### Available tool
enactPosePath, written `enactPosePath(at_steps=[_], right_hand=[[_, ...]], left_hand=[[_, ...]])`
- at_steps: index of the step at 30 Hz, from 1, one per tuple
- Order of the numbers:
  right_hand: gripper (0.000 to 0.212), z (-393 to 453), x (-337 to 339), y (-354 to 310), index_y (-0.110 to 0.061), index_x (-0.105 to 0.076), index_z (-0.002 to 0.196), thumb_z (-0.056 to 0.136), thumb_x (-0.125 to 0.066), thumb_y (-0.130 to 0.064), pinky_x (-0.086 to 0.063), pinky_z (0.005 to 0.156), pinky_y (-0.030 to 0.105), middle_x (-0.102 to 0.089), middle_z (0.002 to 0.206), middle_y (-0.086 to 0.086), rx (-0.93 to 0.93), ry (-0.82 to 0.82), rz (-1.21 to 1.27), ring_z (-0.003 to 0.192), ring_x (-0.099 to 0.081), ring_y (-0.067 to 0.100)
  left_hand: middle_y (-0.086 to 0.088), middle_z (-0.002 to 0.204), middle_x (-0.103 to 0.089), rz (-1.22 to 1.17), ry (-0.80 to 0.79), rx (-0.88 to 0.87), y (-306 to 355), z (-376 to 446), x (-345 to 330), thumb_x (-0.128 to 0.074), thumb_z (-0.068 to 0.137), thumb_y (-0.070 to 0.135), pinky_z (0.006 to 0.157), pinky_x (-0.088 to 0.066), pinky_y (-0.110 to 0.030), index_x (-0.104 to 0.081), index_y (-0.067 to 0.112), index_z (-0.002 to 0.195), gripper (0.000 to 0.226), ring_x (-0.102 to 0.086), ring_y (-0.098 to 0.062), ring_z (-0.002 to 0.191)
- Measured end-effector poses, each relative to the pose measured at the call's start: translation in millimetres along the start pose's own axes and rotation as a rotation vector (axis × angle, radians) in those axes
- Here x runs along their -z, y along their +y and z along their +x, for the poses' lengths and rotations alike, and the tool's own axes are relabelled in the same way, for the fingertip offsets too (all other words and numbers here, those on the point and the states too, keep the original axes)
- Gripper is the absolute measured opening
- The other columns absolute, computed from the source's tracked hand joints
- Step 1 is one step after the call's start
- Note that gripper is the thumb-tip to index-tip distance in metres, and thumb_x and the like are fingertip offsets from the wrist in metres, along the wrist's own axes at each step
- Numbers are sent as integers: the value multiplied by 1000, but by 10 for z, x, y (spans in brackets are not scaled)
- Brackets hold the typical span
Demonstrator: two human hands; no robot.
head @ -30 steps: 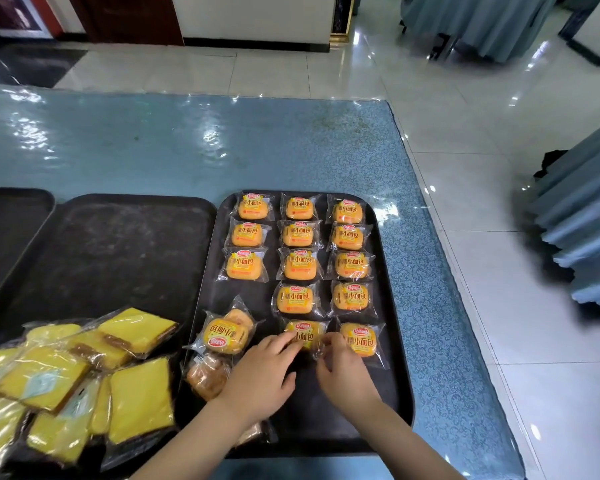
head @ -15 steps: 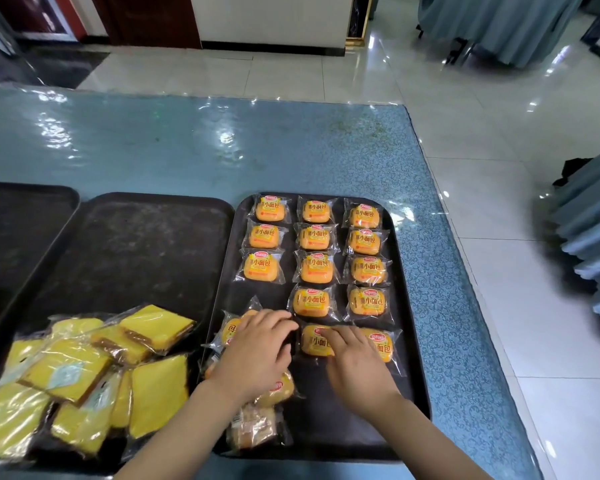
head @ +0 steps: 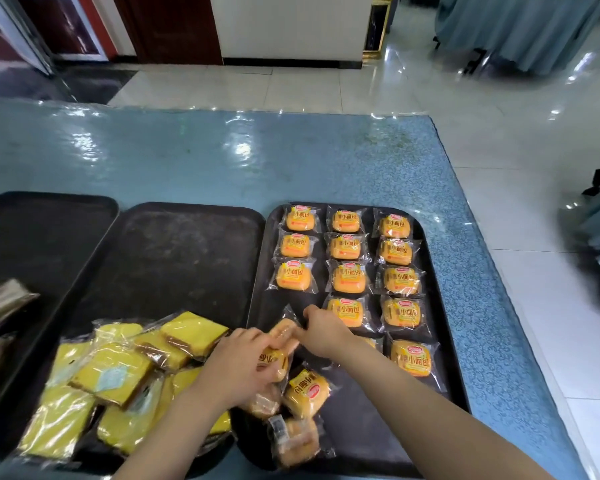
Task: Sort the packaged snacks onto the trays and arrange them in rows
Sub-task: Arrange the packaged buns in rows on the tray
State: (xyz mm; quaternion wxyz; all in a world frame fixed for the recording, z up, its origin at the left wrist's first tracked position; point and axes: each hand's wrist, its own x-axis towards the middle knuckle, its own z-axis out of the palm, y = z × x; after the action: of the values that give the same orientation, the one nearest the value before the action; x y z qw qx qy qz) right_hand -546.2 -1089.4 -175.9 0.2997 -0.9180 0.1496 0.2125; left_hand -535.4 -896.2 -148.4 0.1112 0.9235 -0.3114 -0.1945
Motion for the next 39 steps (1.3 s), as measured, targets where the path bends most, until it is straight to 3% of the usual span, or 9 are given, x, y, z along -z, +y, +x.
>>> enactPosePath(at_steps=[7,11,16,20,24,29,34,36,39], right_hand=[[39,35,-135,-52,-10,-59,112,86,-66,-38,-49,68,30,-63,101,5,-54,-31,64,87,-59,18],[33,-57,-69,-47,-16,-63,101,81,-72,-40,-46,65,25,-63,94,0,8,53,111,83,-58,15],[25,-270,-34,-4,-25,-57,101,82,-73,-31,-39,63,14,-55,91,-9,223,349,220,77,-51,4],[28,-384,-107,66,-23,-60,109,84,-72,-28,-43,78,19,-57,98,-10,353,443,178,90,-51,8],[26,-391,-163,143,-23,-61,111,86,-69,-25,-35,79,14,-62,104,-12,415,548,78,90,-45,6],[32,-395,-273,188,-24,-52,122,92,-63,-23,-41,76,8,-54,105,-17,296,413,273,87,-51,-11],[57,-366,-386,136,-30,-40,133,85,-59,-55,-46,99,19,-50,132,-16,258,285,397,121,-51,-1],[54,-355,-391,104,-32,-42,129,85,-57,-58,-48,97,22,-48,132,-17,257,293,424,120,-52,1],[30,-363,-316,32,-29,-53,116,91,-58,-45,-54,84,25,-56,110,-17,246,337,492,101,-59,1]], left_hand=[[17,118,-57,-36,-114,32,-160,-122,-6,-50,90,55,100,-35,-31,-58,38,121,36,-50,-9,114],[19,111,-63,-167,-77,98,-178,-109,10,-49,93,53,91,-45,-27,-59,35,119,33,-56,-5,105],[23,111,-57,-478,-68,267,-154,-33,109,-46,97,48,74,-46,-20,-32,31,144,51,-59,-1,96],[13,114,-65,-858,29,357,-100,63,113,-47,97,49,94,-47,-32,-19,30,149,62,-60,-6,106],[5,109,-70,-1200,63,438,-70,146,120,-47,99,45,94,-54,-36,-39,30,138,43,-66,-10,103],[-6,110,-67,-1354,71,513,-100,241,117,-53,98,37,89,-56,-36,-58,17,114,26,-66,-18,103],[-10,107,-66,-1276,108,508,-138,320,49,-57,97,22,82,-56,-26,-58,8,105,16,-67,-16,100],[-9,108,-65,-1307,138,509,-152,355,29,-57,97,16,79,-56,-26,-55,10,108,13,-67,-16,99],[-6,107,-68,-1384,238,511,-168,422,46,-56,97,12,79,-57,-28,-55,13,111,13,-67,-17,98]])
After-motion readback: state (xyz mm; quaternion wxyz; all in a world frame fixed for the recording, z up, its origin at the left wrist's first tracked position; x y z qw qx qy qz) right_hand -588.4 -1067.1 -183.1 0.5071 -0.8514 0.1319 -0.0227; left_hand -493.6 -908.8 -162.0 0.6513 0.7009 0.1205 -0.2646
